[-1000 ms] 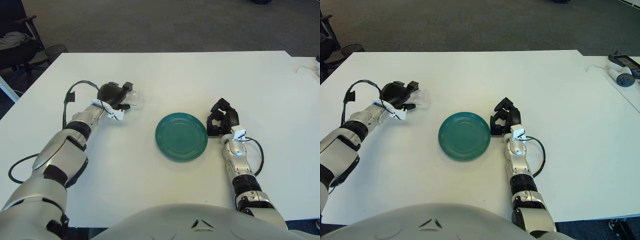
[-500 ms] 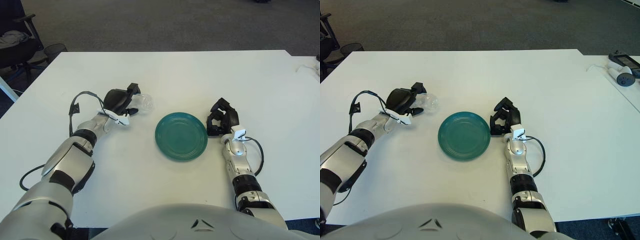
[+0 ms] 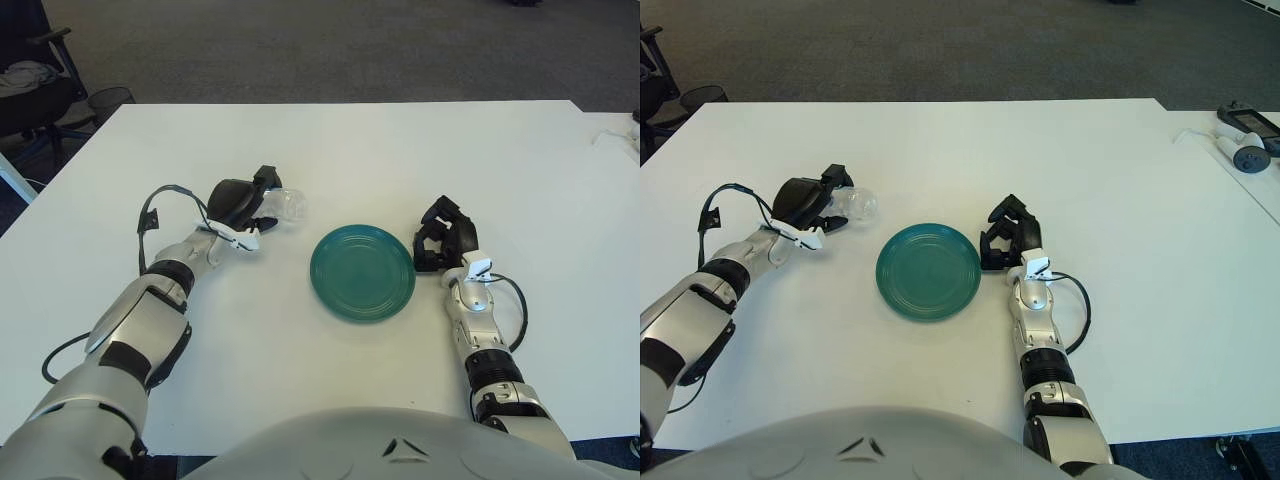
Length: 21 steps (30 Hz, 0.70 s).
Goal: Put the bottle into the plate.
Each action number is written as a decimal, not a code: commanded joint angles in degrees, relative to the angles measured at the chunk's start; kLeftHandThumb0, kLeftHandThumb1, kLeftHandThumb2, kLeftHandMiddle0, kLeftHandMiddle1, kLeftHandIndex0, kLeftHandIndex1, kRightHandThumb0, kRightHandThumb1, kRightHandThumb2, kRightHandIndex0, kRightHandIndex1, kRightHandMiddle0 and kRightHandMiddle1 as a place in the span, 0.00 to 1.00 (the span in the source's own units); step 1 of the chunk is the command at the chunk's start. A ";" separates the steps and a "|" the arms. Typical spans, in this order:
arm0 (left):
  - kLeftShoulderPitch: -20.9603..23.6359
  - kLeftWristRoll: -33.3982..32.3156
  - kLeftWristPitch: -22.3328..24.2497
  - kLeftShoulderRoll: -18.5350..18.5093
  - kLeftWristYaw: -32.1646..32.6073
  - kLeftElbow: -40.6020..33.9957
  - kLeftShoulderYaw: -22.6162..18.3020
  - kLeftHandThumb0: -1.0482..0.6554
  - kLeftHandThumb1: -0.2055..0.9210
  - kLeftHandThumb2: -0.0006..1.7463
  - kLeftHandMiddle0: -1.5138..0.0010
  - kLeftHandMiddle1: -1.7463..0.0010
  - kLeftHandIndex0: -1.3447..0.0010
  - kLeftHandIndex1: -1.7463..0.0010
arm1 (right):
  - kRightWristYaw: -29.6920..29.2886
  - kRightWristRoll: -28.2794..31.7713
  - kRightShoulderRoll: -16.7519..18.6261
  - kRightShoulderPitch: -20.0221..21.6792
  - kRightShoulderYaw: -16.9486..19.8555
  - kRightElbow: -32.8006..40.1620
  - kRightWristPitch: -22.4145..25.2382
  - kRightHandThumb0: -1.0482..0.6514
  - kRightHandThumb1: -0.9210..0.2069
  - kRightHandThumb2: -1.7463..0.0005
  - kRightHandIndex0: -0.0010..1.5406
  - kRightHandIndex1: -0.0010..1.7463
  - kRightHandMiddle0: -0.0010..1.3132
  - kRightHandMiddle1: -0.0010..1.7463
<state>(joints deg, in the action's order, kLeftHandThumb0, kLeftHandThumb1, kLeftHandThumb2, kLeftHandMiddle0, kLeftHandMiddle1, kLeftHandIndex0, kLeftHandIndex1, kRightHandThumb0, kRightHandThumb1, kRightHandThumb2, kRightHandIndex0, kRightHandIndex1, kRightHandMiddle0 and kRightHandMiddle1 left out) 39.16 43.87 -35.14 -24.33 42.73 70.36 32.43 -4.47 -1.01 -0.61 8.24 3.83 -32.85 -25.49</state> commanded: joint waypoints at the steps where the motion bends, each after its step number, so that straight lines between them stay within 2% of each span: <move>1: -0.77 -0.40 0.26 0.13 -0.48 0.71 -0.51 0.34 0.44 0.77 0.22 0.00 0.53 0.00 | -0.07 0.43 1.29 -8.74 0.10 -6.68 7.12 0.61 0.86 0.05 0.62 0.89 0.50 1.00; 10: -0.06 0.35 0.35 -0.71 1.42 0.46 -0.26 0.34 0.44 0.77 0.22 0.00 0.54 0.00 | -0.19 0.21 1.43 -8.81 -0.14 -6.37 7.33 0.61 0.86 0.05 0.62 0.88 0.50 1.00; 21: 3.76 -1.44 -1.49 -2.92 -0.30 -1.42 -2.89 0.34 0.44 0.77 0.22 0.00 0.54 0.00 | 0.55 0.67 1.48 -8.15 0.00 -7.77 6.59 0.61 0.87 0.04 0.62 0.89 0.51 1.00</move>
<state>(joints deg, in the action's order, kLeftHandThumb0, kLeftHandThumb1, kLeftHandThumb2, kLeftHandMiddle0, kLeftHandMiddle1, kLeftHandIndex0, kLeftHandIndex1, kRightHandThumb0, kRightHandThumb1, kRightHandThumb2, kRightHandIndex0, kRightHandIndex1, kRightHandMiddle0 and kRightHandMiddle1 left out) 39.55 43.45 -35.89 -25.43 42.83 70.04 31.14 -4.29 -0.99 -0.58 8.24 3.82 -32.83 -25.49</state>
